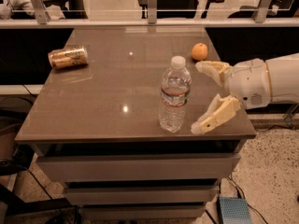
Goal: Knock water bottle over
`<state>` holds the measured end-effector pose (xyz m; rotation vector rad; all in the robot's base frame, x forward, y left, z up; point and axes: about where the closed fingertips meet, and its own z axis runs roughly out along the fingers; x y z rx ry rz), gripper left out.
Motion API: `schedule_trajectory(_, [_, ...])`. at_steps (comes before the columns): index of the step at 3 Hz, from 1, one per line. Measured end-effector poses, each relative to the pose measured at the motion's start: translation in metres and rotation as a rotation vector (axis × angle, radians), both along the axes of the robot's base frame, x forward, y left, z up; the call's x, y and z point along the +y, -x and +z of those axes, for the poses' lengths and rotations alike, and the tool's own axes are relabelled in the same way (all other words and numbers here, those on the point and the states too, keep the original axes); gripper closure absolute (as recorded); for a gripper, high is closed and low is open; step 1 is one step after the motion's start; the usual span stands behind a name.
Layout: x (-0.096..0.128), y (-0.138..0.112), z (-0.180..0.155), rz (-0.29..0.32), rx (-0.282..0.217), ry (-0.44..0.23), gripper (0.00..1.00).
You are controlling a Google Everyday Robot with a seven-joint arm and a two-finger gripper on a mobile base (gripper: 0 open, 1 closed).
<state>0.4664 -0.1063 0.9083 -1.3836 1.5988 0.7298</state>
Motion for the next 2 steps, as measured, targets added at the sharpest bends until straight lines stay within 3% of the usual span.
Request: schedule_trajectory(2, [0.031, -0.047, 0.003, 0.011, -0.024, -0.127, 0.0])
